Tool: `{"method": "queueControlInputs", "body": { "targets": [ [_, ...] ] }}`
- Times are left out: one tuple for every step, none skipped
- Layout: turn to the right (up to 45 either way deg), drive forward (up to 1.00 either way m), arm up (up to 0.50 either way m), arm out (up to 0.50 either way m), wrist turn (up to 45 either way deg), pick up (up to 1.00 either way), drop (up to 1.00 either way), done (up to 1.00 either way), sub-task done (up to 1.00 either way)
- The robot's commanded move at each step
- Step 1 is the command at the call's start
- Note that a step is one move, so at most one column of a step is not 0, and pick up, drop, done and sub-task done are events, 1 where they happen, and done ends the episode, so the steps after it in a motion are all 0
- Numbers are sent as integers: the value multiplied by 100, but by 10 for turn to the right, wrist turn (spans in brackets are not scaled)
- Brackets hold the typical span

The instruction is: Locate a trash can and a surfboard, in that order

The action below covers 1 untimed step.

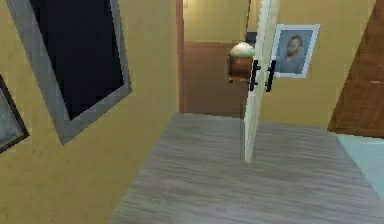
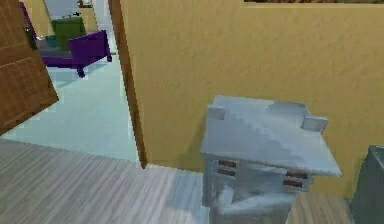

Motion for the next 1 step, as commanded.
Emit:
{"method": "queueControlInputs", "body": {
  "targets": [
    [0, 100, 0, 0, 0, 0, 0, 0, 0]
  ]
}}
